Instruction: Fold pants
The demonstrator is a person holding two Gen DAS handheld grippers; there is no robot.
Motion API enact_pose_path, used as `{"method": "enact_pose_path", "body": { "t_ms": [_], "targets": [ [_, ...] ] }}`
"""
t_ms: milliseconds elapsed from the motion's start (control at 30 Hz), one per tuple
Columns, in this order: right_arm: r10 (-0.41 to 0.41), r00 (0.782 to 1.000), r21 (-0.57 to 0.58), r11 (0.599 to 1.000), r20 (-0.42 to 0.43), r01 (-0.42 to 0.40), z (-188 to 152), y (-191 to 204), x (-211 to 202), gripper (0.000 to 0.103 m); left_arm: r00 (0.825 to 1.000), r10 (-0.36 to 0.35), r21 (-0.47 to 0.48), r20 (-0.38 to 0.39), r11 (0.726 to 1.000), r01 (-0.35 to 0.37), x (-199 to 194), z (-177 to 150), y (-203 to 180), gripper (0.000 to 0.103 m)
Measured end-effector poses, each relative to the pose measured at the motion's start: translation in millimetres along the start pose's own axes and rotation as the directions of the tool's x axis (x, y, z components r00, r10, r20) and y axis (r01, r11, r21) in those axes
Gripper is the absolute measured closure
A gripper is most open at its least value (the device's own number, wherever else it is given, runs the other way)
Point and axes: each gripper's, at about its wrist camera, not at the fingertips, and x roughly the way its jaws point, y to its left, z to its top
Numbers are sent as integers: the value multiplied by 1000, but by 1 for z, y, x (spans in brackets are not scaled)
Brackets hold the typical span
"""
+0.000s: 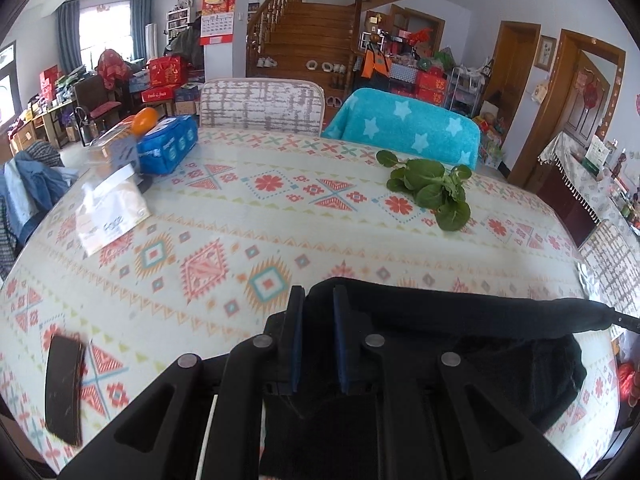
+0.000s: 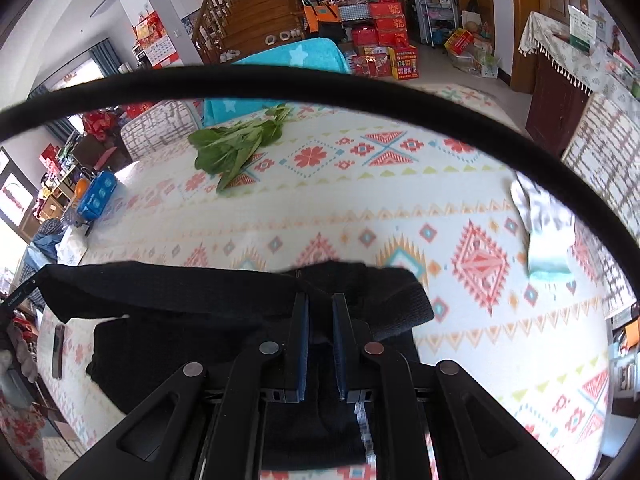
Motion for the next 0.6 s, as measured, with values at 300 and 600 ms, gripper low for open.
{"method": "enact_pose_path", "body": {
  "t_ms": [300,600],
  "targets": [
    [32,997,59,998,-75,-28,-94,-11,0,91,995,63,8,-80,998,-63,1,-94,19,72],
    [-7,994,105,994,-110,18,-143,-22,-1,72,986,116,-80,-116,989,-126,-23,-136,57,46]
  ]
}}
